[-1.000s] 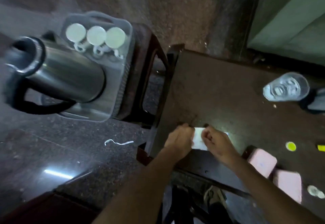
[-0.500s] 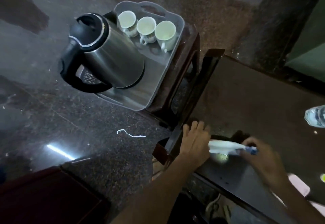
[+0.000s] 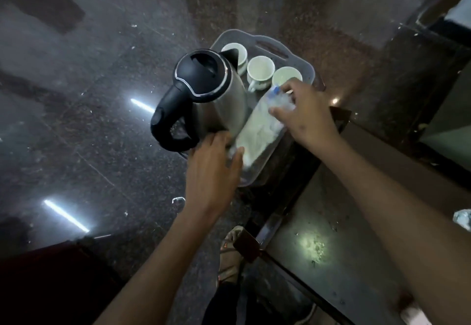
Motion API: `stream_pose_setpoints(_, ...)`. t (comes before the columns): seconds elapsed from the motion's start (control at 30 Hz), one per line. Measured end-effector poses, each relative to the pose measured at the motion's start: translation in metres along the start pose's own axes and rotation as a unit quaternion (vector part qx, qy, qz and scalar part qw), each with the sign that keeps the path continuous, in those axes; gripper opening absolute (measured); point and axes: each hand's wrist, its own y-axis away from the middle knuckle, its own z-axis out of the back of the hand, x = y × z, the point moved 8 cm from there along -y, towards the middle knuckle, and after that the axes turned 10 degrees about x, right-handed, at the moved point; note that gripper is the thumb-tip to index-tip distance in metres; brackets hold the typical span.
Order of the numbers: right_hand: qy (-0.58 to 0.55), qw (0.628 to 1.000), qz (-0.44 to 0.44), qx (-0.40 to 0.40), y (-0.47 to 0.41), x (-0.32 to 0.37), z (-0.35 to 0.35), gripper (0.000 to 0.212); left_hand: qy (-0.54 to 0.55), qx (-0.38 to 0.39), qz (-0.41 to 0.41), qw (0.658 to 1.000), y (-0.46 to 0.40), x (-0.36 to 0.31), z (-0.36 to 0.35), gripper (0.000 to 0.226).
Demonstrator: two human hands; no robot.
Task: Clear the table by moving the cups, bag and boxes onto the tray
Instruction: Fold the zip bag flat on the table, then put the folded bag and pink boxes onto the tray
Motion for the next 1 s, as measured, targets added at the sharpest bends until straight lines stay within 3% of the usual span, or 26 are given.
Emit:
stream_pose_setpoints(0.2,0.244,0.967,0.049,0.054,-0.015,0.011,-0.043,0.045,-0.088,0.118,-0.056,0.987,-0.01,-0.004,-0.036,0.037)
stream_pose_setpoints(0.3,0.353,0.931,0.097,0.011,-0.004,0.024,-0.043,0.048,-0.136,0.158,-0.083,0.975,-0.01,-0.001,-0.052,0.04)
stream_pose_setpoints(0.4,0.346,0.931,0.12,0.005,0.007,0.03,-0.048,0.037,-0.198,0.169,-0.102,0.96,-0.01,0.002,-0.058,0.043)
stream_pose_setpoints(0.53,0.369,0.916,0.055,0.149,0.007,0.011,-0.083,0.028,-0.246,0.178,-0.126,0.944,-0.008,-0.001,-0.064,0.049)
stream_pose_setpoints(0.73,0.374,0.908,-0.021,0.189,0.004,-0.001,-0.087,0.044,-0.298,0.229,-0.121,0.919,-0.01,-0.014,-0.078,0.033)
stream_pose_setpoints(0.83,0.351,0.926,0.003,0.139,0.029,0.007,-0.068,0.044,-0.273,0.253,-0.129,0.919,-0.005,-0.028,-0.073,0.029)
stream_pose_setpoints(1.0,0.224,0.971,0.021,-0.085,0.133,-0.003,-0.025,0.046,-0.177,0.11,-0.097,0.973,0.017,-0.046,-0.051,0.051)
